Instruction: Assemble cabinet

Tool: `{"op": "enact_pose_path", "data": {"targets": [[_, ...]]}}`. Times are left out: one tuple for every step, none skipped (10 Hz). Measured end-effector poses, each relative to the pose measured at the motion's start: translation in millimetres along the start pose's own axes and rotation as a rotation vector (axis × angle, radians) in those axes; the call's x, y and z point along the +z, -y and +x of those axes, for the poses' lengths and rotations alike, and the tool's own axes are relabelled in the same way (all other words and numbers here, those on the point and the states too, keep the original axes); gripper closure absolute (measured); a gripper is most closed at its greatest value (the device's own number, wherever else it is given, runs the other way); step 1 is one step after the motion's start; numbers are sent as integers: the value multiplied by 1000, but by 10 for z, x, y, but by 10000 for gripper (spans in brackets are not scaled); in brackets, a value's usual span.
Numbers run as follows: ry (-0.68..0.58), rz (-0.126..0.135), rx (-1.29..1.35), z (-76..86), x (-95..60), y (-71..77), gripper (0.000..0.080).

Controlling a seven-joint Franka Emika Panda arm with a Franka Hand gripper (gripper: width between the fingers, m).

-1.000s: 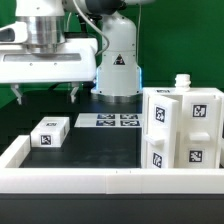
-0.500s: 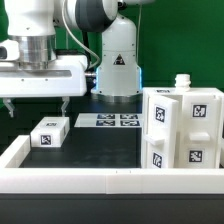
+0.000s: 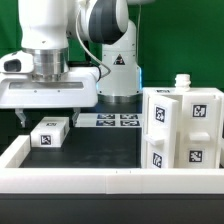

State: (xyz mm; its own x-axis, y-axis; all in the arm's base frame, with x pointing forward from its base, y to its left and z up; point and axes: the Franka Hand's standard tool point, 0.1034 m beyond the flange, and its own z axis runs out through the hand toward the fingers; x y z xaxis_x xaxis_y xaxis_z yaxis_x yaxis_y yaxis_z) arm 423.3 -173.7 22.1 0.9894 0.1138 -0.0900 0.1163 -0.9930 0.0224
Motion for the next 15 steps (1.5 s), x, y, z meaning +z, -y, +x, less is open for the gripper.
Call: {"op": "enact_pose_path", "data": {"targets": [[-1,-4,1,-13,40,37,2],[-5,-9,1,-10,54,61,2],[-5,-9,0,-8,52,59,2],[-5,-9,-2,-6,53,60,105],[-6,-10,-8,-6,54,57,243],[-6,-10,-8,-6,54,58,243],[-6,-10,-8,-6,54,58,242],[-6,-10,-8,-6,54,58,242],[-6,-10,-8,-6,54,58,242],[-6,-10,-8,-6,53,58,242],[-4,-7,-11,-1,34,66,242],[-3,8,-18,36,-114,118,242],[-20,25,-28,107,-371,198,242],[-24,37,-29,135,-501,253,242],[-30,49,-28,190,-683,343,241]]}}
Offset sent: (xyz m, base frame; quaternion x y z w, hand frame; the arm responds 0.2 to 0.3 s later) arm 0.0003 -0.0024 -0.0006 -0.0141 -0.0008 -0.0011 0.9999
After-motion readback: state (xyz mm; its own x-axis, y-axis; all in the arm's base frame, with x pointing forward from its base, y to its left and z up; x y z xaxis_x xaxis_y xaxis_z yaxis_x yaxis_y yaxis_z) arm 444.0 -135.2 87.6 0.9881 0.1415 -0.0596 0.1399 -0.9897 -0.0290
